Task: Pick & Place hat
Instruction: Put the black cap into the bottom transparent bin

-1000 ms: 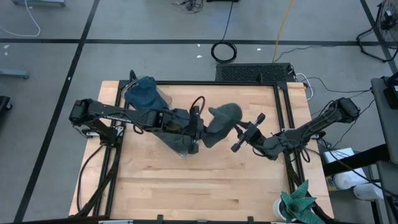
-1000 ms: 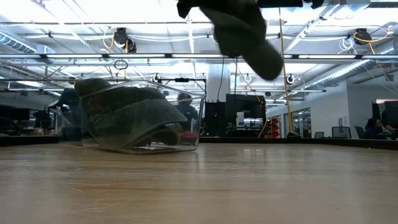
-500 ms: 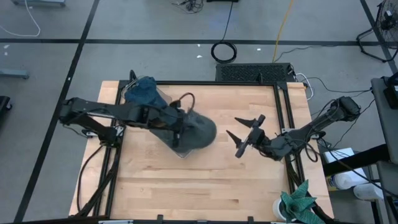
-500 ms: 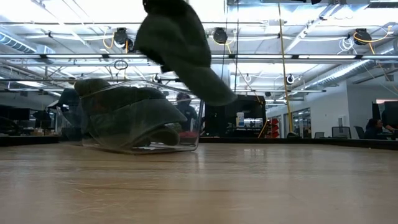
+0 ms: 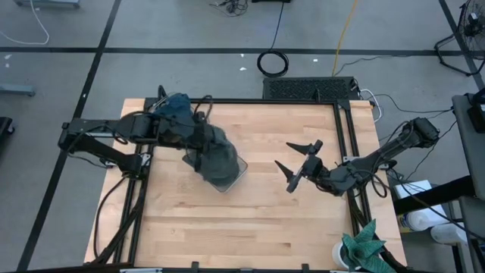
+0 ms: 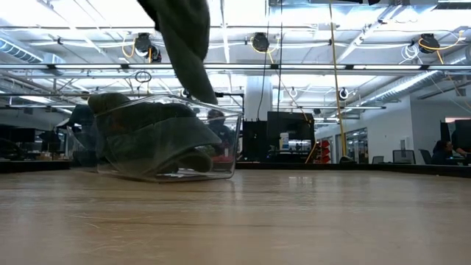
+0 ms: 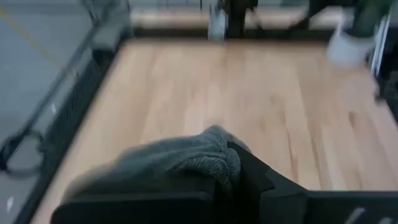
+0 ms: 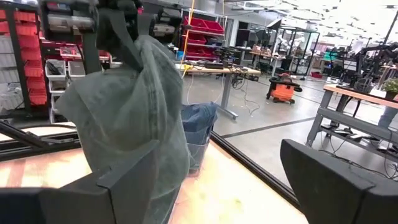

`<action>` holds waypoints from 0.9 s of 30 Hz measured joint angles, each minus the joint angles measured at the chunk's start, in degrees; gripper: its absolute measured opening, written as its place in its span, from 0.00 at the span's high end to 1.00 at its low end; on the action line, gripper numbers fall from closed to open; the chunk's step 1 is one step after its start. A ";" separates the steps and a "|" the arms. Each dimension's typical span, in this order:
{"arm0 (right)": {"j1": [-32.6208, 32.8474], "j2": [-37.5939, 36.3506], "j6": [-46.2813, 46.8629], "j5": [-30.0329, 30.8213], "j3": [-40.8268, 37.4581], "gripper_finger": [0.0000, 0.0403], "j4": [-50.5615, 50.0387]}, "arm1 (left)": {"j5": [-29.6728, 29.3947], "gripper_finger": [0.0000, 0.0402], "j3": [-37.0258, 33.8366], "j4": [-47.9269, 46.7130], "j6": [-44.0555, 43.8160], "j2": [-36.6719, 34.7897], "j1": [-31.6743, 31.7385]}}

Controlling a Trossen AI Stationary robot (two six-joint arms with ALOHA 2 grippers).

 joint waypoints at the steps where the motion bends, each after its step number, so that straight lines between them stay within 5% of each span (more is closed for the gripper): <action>1: 0.00 -0.02 0.00 0.01 0.00 0.21 0.04 | 0.28 0.95 -0.15 -1.88 -0.29 -0.19 0.24; 17: 0.00 0.00 0.02 -0.03 0.00 0.22 0.00 | 22.14 0.95 -0.08 -9.63 7.94 0.90 2.47; 27: 0.00 0.02 0.03 -0.05 0.00 0.22 -0.04 | 19.83 0.95 -0.12 -14.76 14.53 5.69 4.15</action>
